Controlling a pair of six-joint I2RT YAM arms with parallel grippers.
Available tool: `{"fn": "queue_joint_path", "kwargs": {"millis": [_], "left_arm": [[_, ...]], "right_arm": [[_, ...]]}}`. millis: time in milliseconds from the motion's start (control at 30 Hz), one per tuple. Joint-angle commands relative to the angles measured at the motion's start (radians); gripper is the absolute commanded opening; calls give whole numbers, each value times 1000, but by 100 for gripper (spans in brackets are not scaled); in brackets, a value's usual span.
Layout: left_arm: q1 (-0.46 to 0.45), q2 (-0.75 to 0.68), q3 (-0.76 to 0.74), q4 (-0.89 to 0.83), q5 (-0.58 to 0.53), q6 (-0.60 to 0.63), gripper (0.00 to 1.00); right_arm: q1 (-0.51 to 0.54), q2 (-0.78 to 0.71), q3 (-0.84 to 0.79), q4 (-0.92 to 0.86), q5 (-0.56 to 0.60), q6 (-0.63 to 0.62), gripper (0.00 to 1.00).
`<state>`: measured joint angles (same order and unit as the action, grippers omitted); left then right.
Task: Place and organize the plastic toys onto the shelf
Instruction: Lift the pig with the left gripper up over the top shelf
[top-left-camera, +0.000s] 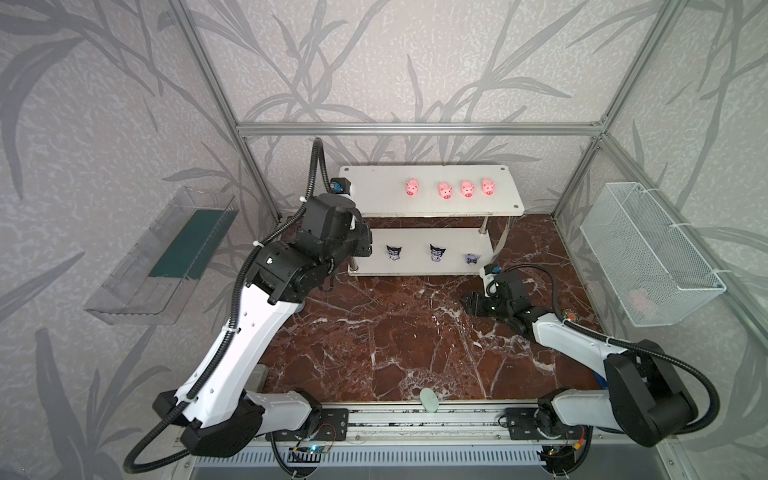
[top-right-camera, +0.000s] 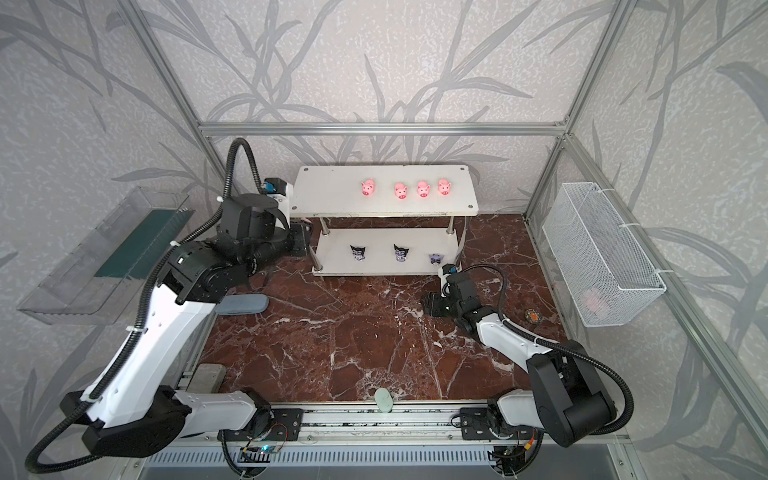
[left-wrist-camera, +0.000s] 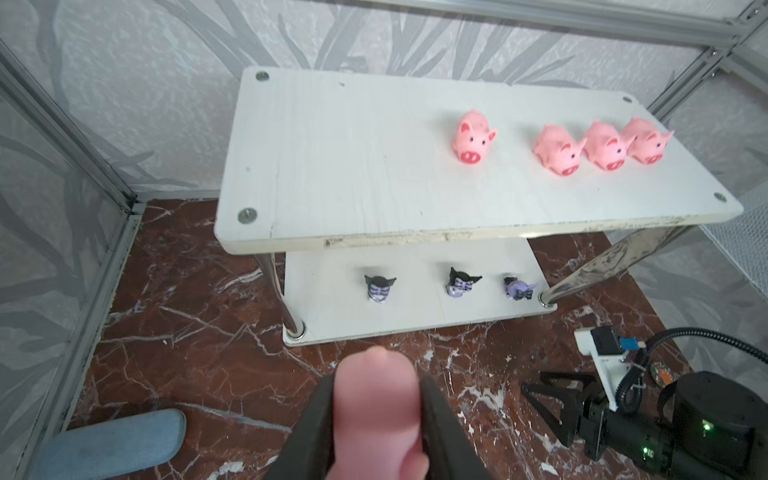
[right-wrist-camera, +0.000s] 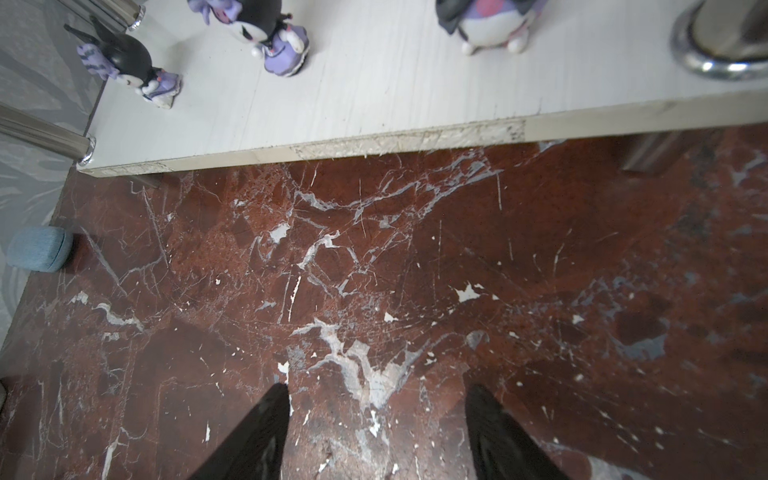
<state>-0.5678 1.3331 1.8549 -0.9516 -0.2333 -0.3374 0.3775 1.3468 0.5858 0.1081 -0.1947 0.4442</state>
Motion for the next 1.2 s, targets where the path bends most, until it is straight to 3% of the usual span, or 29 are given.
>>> {"fn": "queue_joint_path", "kwargs": {"millis": [0, 400, 667, 1167], "left_arm": [[30, 82, 94, 8, 29, 70, 32], [147, 401, 405, 21, 73, 111, 32], [190, 514, 480, 29, 149, 95, 32], [221, 638, 563, 6, 173, 96, 34]], "right_arm": [[-6, 12, 6, 25, -15, -6, 68], [-6, 54, 24, 47, -36, 8, 68], [-7, 75, 60, 31, -39, -6, 68], [-6, 74, 57, 31, -43, 10, 68]]}}
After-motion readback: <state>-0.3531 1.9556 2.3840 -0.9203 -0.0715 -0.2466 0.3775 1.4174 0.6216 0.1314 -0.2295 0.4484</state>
